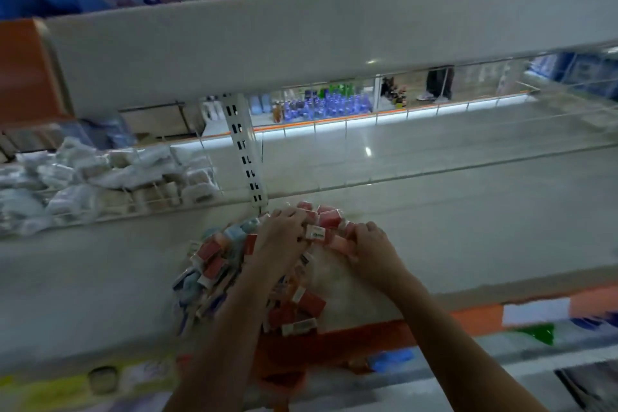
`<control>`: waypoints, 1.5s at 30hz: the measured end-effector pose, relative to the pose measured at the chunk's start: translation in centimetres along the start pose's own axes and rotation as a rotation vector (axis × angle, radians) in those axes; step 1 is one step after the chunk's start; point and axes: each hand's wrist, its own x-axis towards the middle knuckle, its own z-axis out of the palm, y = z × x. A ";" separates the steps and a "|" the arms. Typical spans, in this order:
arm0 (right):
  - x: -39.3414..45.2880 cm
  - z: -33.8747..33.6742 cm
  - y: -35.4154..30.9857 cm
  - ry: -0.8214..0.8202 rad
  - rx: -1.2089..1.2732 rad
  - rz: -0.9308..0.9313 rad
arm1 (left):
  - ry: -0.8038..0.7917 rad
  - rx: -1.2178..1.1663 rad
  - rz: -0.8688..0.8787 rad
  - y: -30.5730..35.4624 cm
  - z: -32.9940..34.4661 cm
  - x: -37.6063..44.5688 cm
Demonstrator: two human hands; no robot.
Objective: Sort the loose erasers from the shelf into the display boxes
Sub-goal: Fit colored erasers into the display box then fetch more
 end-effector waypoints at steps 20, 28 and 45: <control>-3.3 -0.5 -9.0 -0.316 0.547 -0.528 | 0.317 -0.390 -0.398 -2.7 -7.1 -16.0; -5.9 2.9 -17.5 -0.400 0.615 -0.750 | 0.449 -0.444 -0.526 -6.5 -11.4 -24.1; -16.8 15.5 -42.6 -0.451 0.533 -0.884 | 0.591 -0.533 -0.690 -23.2 -22.8 -45.8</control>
